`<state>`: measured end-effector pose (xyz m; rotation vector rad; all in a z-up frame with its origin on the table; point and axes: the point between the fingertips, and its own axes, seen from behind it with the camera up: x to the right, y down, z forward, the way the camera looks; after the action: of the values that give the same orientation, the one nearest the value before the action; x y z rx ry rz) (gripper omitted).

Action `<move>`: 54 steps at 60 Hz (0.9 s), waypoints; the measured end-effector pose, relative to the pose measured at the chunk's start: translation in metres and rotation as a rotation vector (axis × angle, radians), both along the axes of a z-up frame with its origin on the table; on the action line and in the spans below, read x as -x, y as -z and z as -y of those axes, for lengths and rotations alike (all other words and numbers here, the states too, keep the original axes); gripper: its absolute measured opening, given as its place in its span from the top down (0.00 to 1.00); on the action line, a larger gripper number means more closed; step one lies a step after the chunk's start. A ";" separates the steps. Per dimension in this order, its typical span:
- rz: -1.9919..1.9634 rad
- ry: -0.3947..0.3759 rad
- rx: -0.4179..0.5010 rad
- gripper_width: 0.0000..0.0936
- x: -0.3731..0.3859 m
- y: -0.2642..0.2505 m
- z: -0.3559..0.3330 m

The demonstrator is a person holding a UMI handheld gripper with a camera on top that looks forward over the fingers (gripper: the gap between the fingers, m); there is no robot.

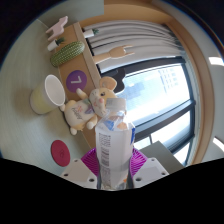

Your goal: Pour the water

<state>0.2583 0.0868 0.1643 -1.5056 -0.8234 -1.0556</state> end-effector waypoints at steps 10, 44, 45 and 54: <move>0.426 -0.063 -0.004 0.62 0.044 -0.011 -0.039; 1.281 -0.209 -0.053 0.62 0.127 -0.007 -0.087; 1.282 -0.212 -0.053 0.62 0.126 -0.006 -0.088; 1.201 -0.195 -0.059 0.62 0.119 -0.014 -0.089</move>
<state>0.1394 0.1753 0.1784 -0.5881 -1.6720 -1.8051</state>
